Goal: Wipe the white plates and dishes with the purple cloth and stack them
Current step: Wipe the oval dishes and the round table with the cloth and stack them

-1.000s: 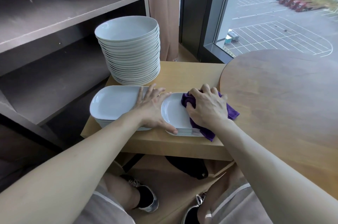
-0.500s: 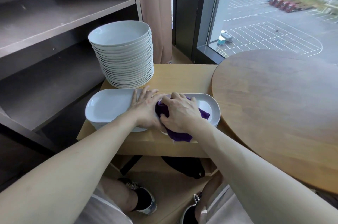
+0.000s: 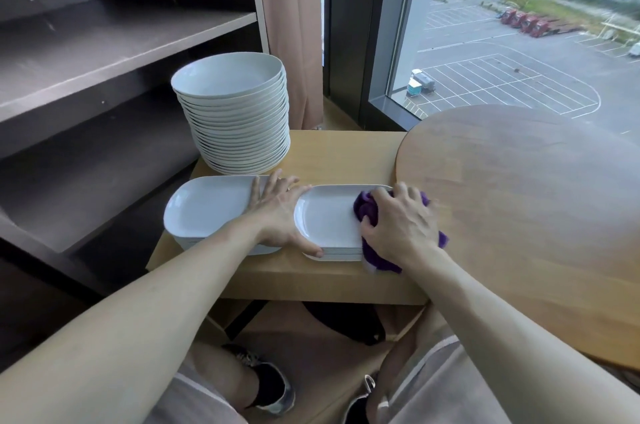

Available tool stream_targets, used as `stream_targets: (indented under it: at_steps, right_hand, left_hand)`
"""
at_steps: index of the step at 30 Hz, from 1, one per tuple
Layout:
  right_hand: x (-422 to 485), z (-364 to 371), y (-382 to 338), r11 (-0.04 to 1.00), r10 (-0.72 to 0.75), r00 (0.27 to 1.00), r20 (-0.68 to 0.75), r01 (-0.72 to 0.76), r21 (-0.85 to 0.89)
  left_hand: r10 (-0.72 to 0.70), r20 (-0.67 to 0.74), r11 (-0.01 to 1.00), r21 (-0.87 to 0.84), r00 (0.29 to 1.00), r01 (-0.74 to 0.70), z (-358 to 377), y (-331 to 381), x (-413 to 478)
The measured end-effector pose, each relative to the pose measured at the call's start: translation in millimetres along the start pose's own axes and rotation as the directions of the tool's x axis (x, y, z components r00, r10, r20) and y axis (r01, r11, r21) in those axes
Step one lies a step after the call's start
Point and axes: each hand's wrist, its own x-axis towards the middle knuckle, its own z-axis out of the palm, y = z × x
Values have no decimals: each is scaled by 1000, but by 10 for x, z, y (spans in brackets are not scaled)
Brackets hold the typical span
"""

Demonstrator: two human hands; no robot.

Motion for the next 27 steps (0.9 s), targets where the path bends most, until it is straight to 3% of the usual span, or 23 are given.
stream_targets:
  at_steps: [3,7,18,22,27]
  right_hand:
    - [27,15,-6,994,106,994,-19,-106,-20]
    - [120,15,-96,995,93,996,7,-93,-38]
    - [272,20,-636,983,-170,982,81,174,-50]
    - [243,-9,-776,957,-287,943,168,288,20]
    - [119,12,-698,930,-365,915,172,348,118]
  left_hand:
    - [3,7,1000,-9,1000,-3,7,-5,10]
    - [1,8,1000,-5,1000,-1,22,-12,3]
    - [14,-8,1000,11,1000,-14,57,-23,22]
    - [27,-34,999,-24,999,-28,77,-21,27]
    - [24,-27,997,-71,999,-26,61,-27,17]
